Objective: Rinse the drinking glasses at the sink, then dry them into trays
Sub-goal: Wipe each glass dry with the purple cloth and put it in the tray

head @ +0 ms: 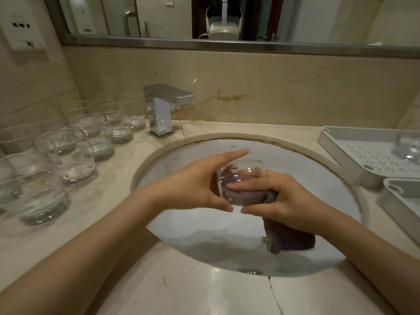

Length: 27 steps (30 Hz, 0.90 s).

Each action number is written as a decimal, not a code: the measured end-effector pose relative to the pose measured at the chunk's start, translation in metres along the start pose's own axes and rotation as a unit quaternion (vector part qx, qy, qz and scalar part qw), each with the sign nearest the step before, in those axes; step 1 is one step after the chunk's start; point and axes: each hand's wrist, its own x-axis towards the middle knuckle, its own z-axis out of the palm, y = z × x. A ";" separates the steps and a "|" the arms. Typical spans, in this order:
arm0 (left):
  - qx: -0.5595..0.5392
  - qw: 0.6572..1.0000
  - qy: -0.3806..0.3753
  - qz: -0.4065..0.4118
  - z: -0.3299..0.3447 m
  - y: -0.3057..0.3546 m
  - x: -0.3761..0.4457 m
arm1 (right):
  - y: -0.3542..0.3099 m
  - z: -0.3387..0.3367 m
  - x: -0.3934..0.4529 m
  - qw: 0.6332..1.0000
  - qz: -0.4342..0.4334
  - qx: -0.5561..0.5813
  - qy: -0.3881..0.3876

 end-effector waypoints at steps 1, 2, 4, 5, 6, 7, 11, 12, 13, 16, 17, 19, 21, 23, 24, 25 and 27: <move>-0.052 0.998 -0.025 -0.030 -0.003 -0.002 -0.001 | 0.002 0.002 -0.001 0.997 -0.038 -0.061 0.005; -0.081 0.995 -0.040 -0.043 -0.004 -0.003 -0.002 | 0.005 0.003 -0.002 0.992 -0.068 -0.109 0.007; -0.083 0.995 -0.043 -0.043 0.002 -0.004 -0.004 | 0.010 0.005 -0.003 0.987 -0.079 -0.142 0.000; -0.070 0.996 -0.036 -0.037 0.006 -0.003 -0.004 | 0.010 0.005 -0.003 0.990 -0.065 -0.127 -0.007; -0.059 0.997 -0.027 -0.034 0.010 -0.005 -0.005 | 0.010 0.005 -0.003 0.994 -0.040 -0.100 -0.014; -0.049 0.998 -0.017 -0.029 0.013 -0.006 -0.005 | 0.008 0.005 -0.003 0.998 -0.002 -0.056 -0.025; 0.127 0.991 0.009 0.038 0.019 -0.009 -0.007 | 0.003 0.001 -0.003 0.973 0.152 0.148 -0.092; 0.165 0.985 0.011 0.047 0.021 -0.009 -0.007 | 0.003 0.000 -0.003 0.968 0.165 0.159 -0.101; 0.191 0.980 0.016 0.058 0.024 -0.008 -0.007 | 0.002 -0.001 -0.003 0.967 0.170 0.163 -0.101; 0.196 0.976 0.047 0.079 0.024 -0.010 -0.004 | -0.002 0.001 0.000 0.977 0.139 0.153 -0.051; 0.170 0.981 0.057 0.079 0.020 -0.009 -0.003 | -0.003 0.001 0.000 0.982 0.119 0.141 -0.030; 0.047 0.996 0.056 0.048 0.011 -0.007 -0.002 | -0.006 0.000 0.001 0.991 0.076 0.108 0.000; -0.095 0.995 0.026 -0.007 0.004 -0.005 -0.002 | -0.009 -0.002 0.000 0.997 0.045 0.065 0.010; -0.120 0.992 0.005 -0.031 0.003 -0.004 -0.002 | -0.010 -0.002 -0.002 0.998 0.043 0.046 0.008; -0.123 0.992 0.000 -0.038 0.003 -0.004 -0.002 | -0.010 -0.002 -0.003 0.998 0.052 0.046 0.002; -0.133 0.990 0.001 -0.043 0.004 -0.004 -0.002 | -0.010 -0.002 -0.003 0.997 0.061 0.045 -0.004; -0.168 0.984 0.012 -0.050 0.002 -0.004 -0.003 | -0.010 -0.003 -0.002 0.997 0.067 0.024 -0.020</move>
